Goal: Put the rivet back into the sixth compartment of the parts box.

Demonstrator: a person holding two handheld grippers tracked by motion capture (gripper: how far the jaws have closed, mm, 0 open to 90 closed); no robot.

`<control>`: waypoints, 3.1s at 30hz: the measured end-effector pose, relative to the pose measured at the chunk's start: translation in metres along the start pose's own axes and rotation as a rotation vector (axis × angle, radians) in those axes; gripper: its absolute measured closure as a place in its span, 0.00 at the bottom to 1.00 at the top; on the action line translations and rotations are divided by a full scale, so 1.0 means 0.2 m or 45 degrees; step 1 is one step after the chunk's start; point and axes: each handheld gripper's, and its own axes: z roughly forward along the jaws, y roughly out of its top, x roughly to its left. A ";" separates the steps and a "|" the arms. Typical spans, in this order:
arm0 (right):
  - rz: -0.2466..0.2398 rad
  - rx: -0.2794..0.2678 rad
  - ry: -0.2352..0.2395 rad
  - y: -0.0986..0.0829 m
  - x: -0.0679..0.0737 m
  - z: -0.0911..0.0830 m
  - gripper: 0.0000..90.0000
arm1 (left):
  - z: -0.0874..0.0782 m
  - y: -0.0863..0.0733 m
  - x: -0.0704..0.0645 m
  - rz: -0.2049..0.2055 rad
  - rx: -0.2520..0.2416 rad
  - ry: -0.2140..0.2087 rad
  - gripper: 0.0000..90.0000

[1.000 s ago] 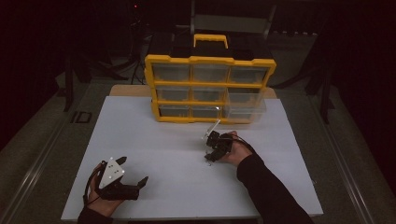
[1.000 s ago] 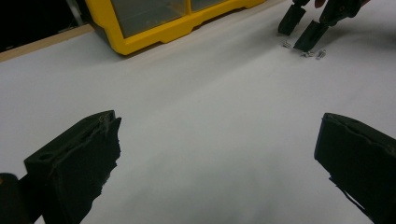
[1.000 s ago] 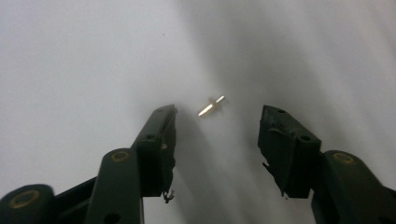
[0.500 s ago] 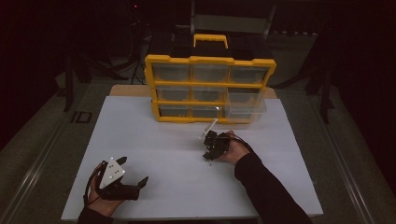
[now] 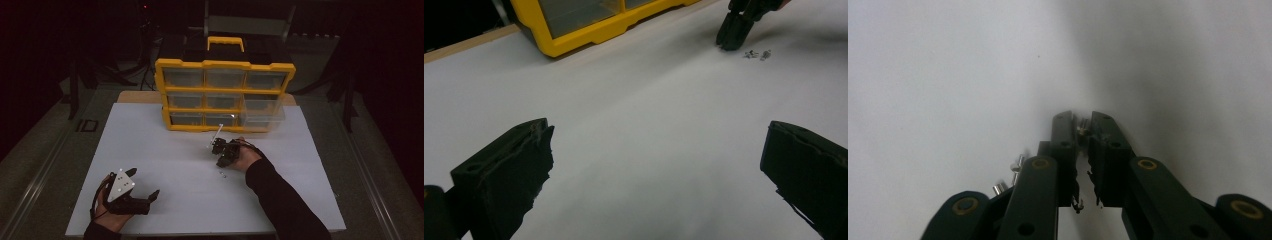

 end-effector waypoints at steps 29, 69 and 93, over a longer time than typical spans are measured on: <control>-0.022 -0.171 -0.051 0.21 -0.09 -0.39 0.91 | 0.01 0.00 -0.01 0.003 0.004 -0.010 0.01; 0.194 -0.477 -0.263 -0.06 -0.40 -1.10 0.91 | 0.01 0.00 -0.01 0.000 0.007 -0.017 0.01; 0.201 -0.654 -0.307 -0.07 -0.35 -1.05 0.11 | 0.01 0.00 -0.01 0.001 0.005 -0.013 0.01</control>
